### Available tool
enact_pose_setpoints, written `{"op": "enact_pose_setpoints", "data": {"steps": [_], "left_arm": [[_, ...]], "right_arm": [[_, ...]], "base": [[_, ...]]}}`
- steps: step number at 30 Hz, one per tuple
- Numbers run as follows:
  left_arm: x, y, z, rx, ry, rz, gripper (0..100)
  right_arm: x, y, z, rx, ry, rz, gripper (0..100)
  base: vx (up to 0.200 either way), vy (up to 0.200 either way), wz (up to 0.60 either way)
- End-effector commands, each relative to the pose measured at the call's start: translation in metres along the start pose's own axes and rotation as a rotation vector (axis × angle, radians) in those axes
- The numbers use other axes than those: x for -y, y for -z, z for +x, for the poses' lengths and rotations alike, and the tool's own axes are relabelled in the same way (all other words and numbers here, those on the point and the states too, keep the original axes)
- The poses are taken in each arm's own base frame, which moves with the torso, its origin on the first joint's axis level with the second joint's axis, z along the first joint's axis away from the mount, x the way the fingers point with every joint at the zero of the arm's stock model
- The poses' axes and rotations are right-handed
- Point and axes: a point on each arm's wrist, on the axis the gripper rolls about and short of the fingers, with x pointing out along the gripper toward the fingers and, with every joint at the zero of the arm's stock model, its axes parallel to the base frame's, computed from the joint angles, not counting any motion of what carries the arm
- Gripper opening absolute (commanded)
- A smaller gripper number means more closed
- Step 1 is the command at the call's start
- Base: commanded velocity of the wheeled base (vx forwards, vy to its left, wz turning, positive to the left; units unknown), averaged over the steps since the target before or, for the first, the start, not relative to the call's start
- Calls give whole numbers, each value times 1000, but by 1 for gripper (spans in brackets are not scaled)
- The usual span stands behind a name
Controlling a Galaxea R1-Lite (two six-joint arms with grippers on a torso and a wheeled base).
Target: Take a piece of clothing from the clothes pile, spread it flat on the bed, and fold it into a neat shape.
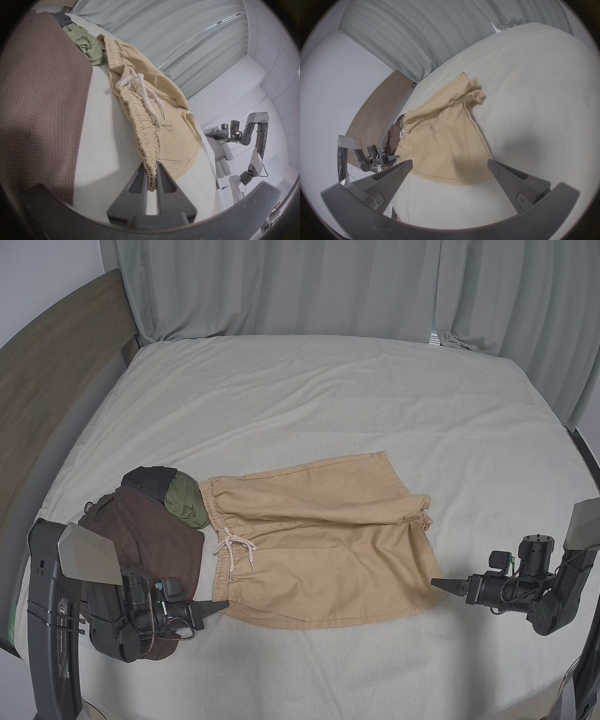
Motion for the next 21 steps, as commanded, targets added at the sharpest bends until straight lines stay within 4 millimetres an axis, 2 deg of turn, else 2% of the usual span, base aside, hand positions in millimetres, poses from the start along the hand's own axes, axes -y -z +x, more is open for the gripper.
{"op": "enact_pose_setpoints", "data": {"steps": [1, 12, 21], "left_arm": [[-2, -5, -4, 18, -9, 6, 0], [-4, -5, -4, 21, -12, 8, 0], [-4, -6, -4, 22, -10, 20, 0]], "right_arm": [[18, 14, 7, -40, 33, 47, 100], [38, 39, 26, -54, 31, 58, 100], [45, 46, 34, -60, -9, 94, 100]], "base": [[0, 0, 0], [0, 0, 0], [0, 0, 0]]}}
